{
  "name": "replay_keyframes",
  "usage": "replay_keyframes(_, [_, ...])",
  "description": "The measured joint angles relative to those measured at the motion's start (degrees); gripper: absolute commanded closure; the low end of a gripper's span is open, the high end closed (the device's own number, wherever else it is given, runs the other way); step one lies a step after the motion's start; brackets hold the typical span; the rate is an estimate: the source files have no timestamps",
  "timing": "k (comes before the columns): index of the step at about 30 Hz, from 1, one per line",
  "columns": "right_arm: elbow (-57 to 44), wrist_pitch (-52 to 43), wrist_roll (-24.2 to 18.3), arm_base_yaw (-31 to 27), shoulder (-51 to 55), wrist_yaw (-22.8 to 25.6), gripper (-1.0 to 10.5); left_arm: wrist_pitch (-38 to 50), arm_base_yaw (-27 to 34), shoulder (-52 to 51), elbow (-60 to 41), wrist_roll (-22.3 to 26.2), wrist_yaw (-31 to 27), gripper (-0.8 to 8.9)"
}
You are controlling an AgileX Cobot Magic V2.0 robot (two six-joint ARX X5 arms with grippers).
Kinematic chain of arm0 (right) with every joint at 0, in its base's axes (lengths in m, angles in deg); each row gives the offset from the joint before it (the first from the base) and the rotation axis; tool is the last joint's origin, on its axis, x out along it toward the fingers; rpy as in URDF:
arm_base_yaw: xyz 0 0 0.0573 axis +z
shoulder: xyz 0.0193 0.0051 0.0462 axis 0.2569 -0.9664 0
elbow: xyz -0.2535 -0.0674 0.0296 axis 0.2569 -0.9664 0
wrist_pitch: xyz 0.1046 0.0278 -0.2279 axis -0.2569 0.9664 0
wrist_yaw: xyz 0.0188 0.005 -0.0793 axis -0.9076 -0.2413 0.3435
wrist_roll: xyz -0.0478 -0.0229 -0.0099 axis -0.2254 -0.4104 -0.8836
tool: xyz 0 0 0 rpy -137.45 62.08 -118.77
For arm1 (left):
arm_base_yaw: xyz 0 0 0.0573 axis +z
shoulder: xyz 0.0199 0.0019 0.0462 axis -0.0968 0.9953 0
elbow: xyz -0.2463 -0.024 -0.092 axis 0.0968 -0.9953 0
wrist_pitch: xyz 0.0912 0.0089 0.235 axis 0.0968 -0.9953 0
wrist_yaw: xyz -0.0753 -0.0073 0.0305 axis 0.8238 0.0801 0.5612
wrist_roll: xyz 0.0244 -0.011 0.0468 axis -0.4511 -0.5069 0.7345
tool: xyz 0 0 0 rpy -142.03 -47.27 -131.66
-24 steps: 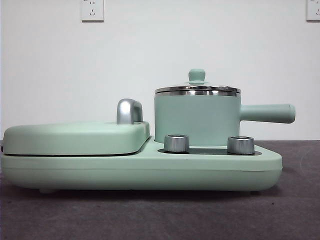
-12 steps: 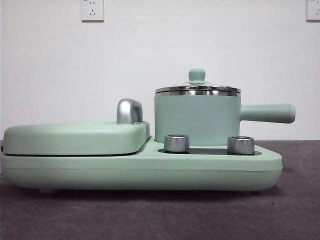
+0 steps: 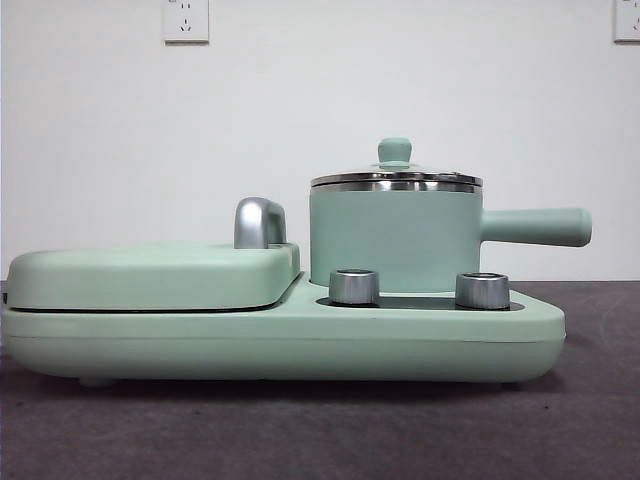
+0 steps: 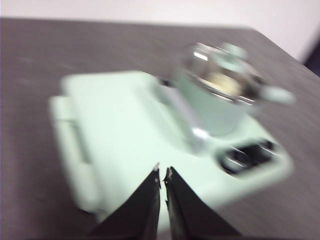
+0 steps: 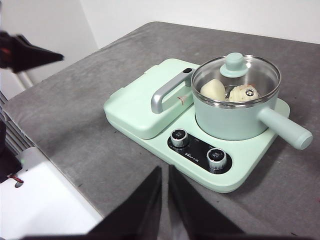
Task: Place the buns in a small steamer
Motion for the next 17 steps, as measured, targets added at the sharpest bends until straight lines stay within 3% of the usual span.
replay_keyframes(4, [0.0, 0.0, 0.0, 0.0, 0.0, 0.0, 9.3, 11.4, 8.9, -7.2, -12.2, 2.8, -0.2, 7.91])
replay_keyframes(8, [0.0, 0.0, 0.0, 0.0, 0.0, 0.0, 9.3, 18.8, 13.0, -12.7, -22.4, 5.4, -1.9, 7.91])
replay_keyframes(17, [0.0, 0.0, 0.0, 0.0, 0.0, 0.0, 9.3, 20.9, 18.1, -19.2, -31.7, 5.7, -4.5, 7.91])
